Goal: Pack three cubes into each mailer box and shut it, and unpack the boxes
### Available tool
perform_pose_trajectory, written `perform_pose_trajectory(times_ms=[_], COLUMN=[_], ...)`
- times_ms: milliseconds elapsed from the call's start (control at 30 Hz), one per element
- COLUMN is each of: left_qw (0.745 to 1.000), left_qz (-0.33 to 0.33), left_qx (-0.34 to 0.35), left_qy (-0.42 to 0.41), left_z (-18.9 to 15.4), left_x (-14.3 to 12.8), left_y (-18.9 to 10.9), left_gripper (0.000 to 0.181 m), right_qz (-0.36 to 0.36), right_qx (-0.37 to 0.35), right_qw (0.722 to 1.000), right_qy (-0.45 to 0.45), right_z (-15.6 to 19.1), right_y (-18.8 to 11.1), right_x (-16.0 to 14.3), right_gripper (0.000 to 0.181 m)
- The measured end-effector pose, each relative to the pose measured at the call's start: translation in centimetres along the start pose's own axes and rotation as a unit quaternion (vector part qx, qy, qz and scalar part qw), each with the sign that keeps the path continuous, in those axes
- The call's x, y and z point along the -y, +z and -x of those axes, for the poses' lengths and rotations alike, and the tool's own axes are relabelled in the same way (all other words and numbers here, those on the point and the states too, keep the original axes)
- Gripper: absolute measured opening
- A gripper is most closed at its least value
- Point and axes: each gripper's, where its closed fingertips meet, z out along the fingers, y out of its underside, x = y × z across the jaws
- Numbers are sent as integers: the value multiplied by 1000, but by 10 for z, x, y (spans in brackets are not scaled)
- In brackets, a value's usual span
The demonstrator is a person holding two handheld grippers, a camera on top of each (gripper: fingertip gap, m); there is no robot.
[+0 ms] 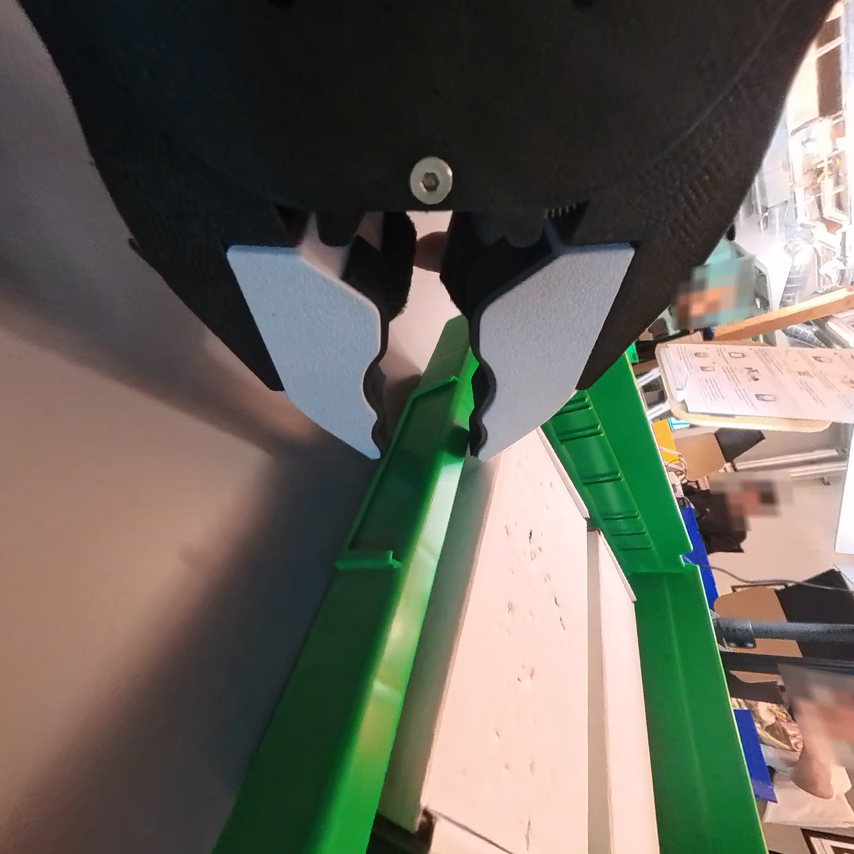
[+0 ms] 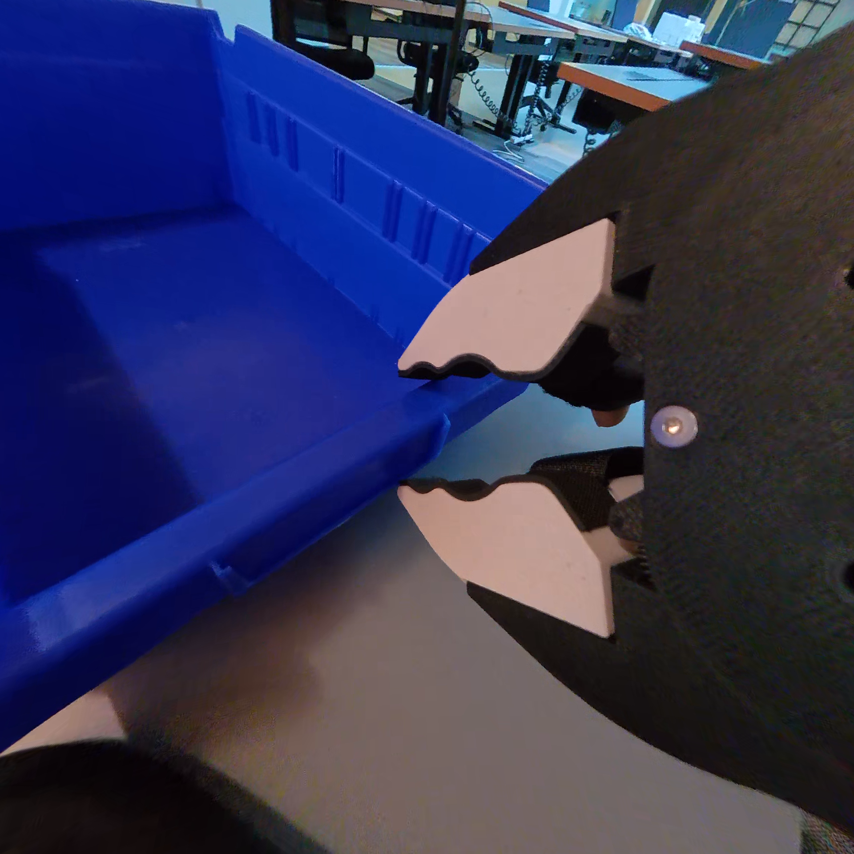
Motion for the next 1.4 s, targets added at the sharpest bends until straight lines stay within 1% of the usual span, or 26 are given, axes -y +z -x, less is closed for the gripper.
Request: perform_pose_trajectory(times_ms=[367, 533, 700, 733, 800, 900, 933, 1000, 1033, 1067, 1100, 1133, 1200, 1233, 1267, 1300, 1400], left_qw=[999, 999, 999, 999, 994, 970, 959, 936, 926, 916, 907, 902, 890, 890, 895, 902, 929], left_qz=[7, 1, -20, -28, -63, -157, -186, -236, -256, -272, -281, -279, -258, -242, -225, -207, -158], left_qx=[2, -8, -23, -41, -79, -105, -108, -112, -112, -121, -137, -152, -197, -220, -229, -238, -261], left_qy=[44, 50, 29, 12, -43, -156, -187, -235, -255, -269, -281, -294, -319, -317, -310, -294, -209], left_z=[-12, -20, -29, -33, -37, -23, -14, 4, 15, 24, 31, 39, 52, 57, 63, 67, 76], left_x=[-27, -41, -51, -51, -44, -25, -20, -9, -4, 2, 8, 12, 22, 26, 28, 30, 32], left_y=[-23, -38, -52, -55, -64, -88, -98, -114, -120, -125, -128, -127, -119, -112, -102, -91, -53], left_gripper=[33, 33, 34, 38, 51, 73, 78, 81, 81, 83, 83, 83, 87, 90, 94, 97, 107], right_qz=[45, 68, 83, 83, 75, 6, -27, -113, -170, -233, -297, -361, -478, -523, -555, -575, -617], right_qx=[4, 15, 33, 49, 79, 115, 123, 133, 142, 149, 151, 155, 158, 171, 189, 205, 252], right_qw=[999, 998, 996, 995, 993, 987, 984, 972, 961, 946, 927, 902, 840, 807, 780, 762, 718], right_qy=[10, 9, 14, 20, 46, 109, 128, 160, 168, 171, 173, 177, 205, 213, 216, 215, 202], right_z=[8, 15, 20, 24, 29, 30, 28, 20, 19, 18, 17, 17, 14, 17, 23, 31, 59], right_y=[-31, -43, -51, -52, -58, -73, -80, -96, -106, -119, -132, -147, -172, -181, -187, -188, -181], right_x=[-64, -83, -94, -95, -93, -69, -57, -22, 2, 28, 54, 80, 126, 146, 163, 177, 213], right_gripper=[41, 41, 41, 46, 72, 111, 117, 129, 138, 142, 147, 146, 146, 146, 146, 146, 147])
